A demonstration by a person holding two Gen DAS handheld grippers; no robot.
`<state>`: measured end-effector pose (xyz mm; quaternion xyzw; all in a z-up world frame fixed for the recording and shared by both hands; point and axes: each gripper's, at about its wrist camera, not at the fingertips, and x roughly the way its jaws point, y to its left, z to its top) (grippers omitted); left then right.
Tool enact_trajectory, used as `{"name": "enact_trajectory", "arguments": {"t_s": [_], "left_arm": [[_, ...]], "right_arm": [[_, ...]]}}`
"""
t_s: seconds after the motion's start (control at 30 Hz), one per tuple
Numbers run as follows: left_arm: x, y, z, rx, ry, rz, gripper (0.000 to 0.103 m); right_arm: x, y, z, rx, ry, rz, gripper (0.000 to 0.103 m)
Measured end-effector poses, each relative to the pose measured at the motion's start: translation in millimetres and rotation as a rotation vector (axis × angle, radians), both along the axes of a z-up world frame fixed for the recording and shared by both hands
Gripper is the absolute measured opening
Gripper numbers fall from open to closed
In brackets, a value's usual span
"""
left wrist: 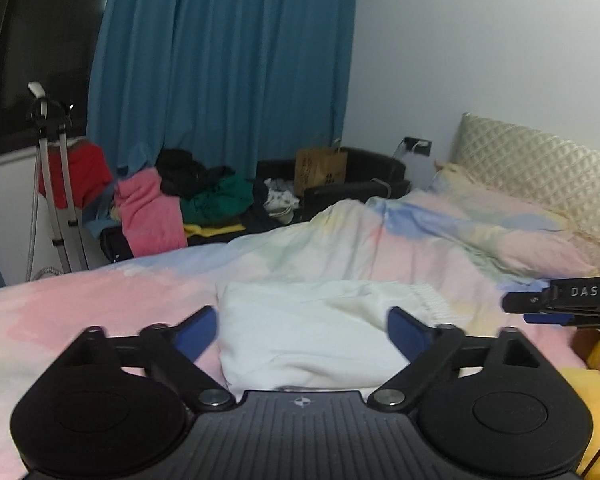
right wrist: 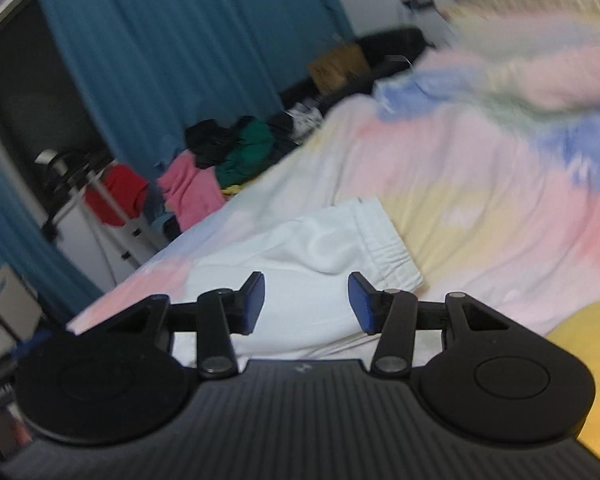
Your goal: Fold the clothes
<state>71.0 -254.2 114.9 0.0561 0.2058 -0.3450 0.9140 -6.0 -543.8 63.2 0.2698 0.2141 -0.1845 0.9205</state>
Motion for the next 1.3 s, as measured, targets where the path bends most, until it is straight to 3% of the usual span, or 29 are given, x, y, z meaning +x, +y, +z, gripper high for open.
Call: {"name": "enact_trajectory", "arguments": {"t_s": [0.03, 0.1, 0.37, 0.73, 1.0, 1.3], "left_arm": [[-11.0, 3.9, 4.6, -0.006, -0.009, -0.005, 0.103], [-33.3, 11.9, 12.6, -0.019, -0.020, -0.017, 0.103], [-93.1, 50.8, 19.8, -0.105, -0.030, 0.013, 0.103], [-112.7, 91.2, -15.0, -0.110, -0.023, 0.091, 0.103], [-119.1, 100.0, -38.7, -0.071, -0.038, 0.098, 0.103], [-116.5, 100.7, -46.6, -0.067, -0.027, 0.122, 0.103]], "right_arm": [[-8.4, 8.9, 6.9, -0.032, -0.006, 0.020, 0.065], [-24.6, 26.6, 20.2, -0.097, -0.022, 0.059, 0.087], [-69.6, 87.6, 39.8, -0.284, -0.088, 0.099, 0.086], [-83.1, 135.6, -6.3, -0.394, -0.090, 0.079, 0.086], [-72.6, 151.5, -34.5, -0.395, -0.049, 0.071, 0.086], [-75.4, 161.7, -42.4, -0.439, -0.043, 0.046, 0.086]]}}
